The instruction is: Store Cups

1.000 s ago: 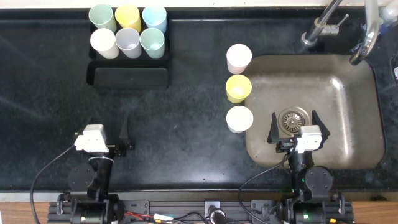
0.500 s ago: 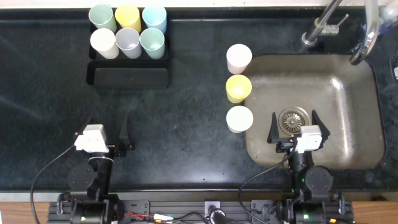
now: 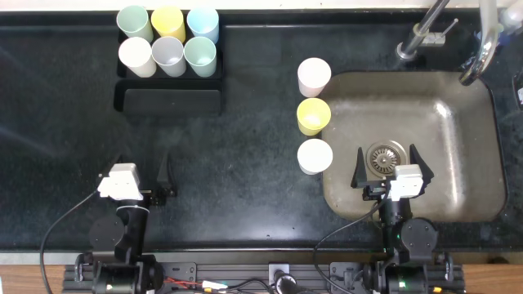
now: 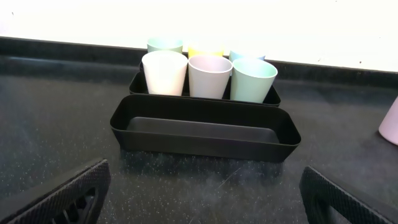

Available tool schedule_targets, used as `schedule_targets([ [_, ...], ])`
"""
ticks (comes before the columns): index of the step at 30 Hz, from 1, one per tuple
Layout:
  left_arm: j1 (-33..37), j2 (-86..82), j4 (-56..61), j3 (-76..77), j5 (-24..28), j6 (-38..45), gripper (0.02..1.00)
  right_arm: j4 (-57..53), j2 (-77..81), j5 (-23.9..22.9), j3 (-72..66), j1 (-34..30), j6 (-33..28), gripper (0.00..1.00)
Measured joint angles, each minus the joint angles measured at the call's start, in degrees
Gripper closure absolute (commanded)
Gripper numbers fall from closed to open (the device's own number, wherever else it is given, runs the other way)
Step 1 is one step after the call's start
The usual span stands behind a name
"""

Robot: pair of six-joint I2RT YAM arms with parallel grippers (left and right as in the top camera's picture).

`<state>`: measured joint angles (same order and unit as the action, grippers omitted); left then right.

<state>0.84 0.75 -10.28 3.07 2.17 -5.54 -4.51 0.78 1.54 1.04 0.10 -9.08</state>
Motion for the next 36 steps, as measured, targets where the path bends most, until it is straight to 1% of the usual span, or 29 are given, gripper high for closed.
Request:
schedule_targets([
  [2, -0.1, 0.5, 0.0, 0.1, 0.0, -0.6, 0.018, 0.0, 0.0, 0.0, 0.0, 0.0, 0.0, 0.003],
  [4, -0.7, 3.8, -0.5, 1.1, 0.1, -2.9, 0.018, 0.0, 0.0, 0.0, 0.0, 0.0, 0.0, 0.003],
  [8, -3.7, 17.9, -2.7, 10.0, 0.5, -8.8, 0.018, -0.1, 0.0, 0.0, 0.0, 0.0, 0.0, 0.003],
  [12, -7.9, 38.9, -9.6, 30.9, 1.8, -13.4, 0.018, 0.0, 0.0, 0.0, 0.0, 0.0, 0.0, 0.005],
  [14, -10.1, 50.5, -15.7, 44.5, 2.7, -14.5, 0.018, 0.0, 0.0, 0.0, 0.0, 0.0, 0.0, 0.003],
  [18, -14.2, 72.5, -33.7, 71.9, 4.4, -15.7, 0.018, -0.1, 0.0, 0.0, 0.0, 0.0, 0.0, 0.003],
  [21, -17.7, 87.2, -45.2, 89.8, 5.2, -16.0, 0.018, -0.1, 0.0, 0.0, 0.0, 0.0, 0.0, 0.005],
  [26, -23.9, 105.7, -56.7, 111.2, 5.5, -16.7, 0.018, -0.1, 0.0, 0.0, 0.0, 0.0, 0.0, 0.005],
  [30, -29.0, 115.0, -60.2, 121.3, 4.5, -17.3, 0.018, -0.1, 0.0, 0.0, 0.0, 0.0, 0.0, 0.001],
  [36, -35.1, 120.0, -59.9, 125.1, 1.3, -18.9, 0.018, 0.0, 0.0, 0.0, 0.0, 0.0, 0.0, 0.001],
])
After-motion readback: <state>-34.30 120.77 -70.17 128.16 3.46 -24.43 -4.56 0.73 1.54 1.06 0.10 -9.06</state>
